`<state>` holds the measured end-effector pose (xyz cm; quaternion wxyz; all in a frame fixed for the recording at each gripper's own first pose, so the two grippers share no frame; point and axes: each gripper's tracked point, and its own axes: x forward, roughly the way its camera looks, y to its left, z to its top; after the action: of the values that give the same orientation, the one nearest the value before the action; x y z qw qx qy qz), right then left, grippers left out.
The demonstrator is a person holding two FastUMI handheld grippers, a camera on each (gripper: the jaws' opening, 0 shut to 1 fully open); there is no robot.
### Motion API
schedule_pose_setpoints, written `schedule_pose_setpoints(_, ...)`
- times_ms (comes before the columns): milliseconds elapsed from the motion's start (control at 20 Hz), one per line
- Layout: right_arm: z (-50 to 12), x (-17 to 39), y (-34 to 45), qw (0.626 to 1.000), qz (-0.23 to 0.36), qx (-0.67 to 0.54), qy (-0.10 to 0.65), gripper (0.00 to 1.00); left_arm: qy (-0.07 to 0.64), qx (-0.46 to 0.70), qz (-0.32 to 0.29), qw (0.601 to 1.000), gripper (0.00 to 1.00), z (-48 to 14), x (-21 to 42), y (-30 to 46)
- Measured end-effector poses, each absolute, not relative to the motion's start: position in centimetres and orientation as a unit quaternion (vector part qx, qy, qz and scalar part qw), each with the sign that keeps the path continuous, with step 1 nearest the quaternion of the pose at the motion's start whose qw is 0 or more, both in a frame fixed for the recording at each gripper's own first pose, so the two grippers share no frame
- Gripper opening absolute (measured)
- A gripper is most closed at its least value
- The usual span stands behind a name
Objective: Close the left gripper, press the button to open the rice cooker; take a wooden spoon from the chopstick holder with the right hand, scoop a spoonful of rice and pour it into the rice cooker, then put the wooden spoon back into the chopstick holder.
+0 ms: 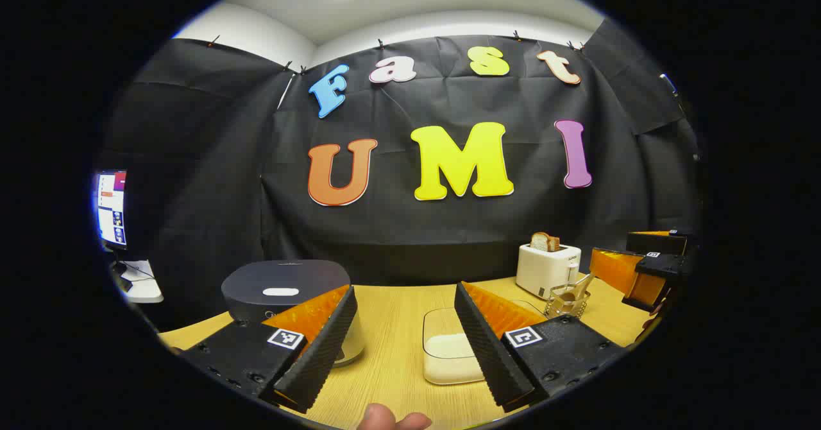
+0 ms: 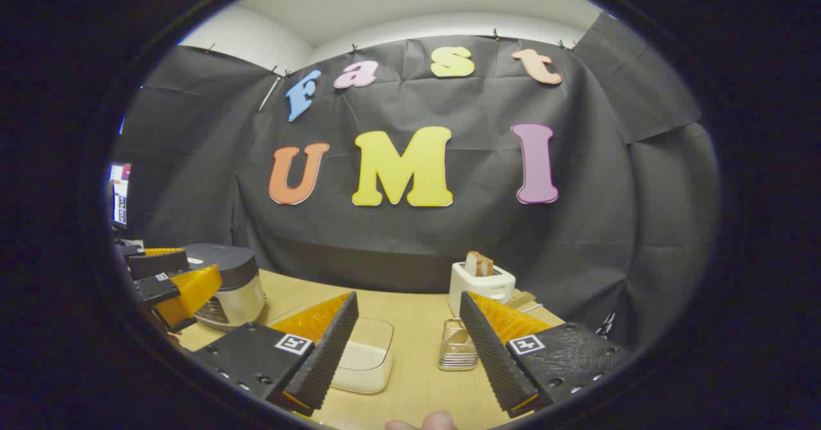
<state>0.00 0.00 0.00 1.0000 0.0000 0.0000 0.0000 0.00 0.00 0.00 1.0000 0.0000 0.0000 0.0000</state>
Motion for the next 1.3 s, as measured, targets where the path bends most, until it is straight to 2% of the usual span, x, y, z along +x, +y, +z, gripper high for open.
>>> schedule_pose_setpoints(300, -0.8, 2.1, -0.5, 0.999, 0.011, 0.029, 0.009, 0.96, -0.002, 0.019, -0.007, 1.000, 0.98, 0.7, 2.3, -1.1)
schedule_pose_setpoints(650, -0.5, -0.1, -0.3, 0.999, 0.014, 0.028, 0.002, 0.94, -0.004, 0.011, 0.003, 1.000, 0.98, 0.9, 0.7, -0.4)
schedule_pose_setpoints(1100, 1.4, -1.6, -1.0, 0.999, 0.015, 0.027, -0.019, 0.93, -0.020, 0.025, -0.018, 0.999, 0.98, 2.7, -0.5, -2.1)
schedule_pose_setpoints(1300, 1.7, -1.3, -0.2, 0.999, 0.025, 0.038, -0.022, 0.93, -0.008, 0.028, 0.011, 1.000, 0.98, 2.3, -0.5, 0.6)
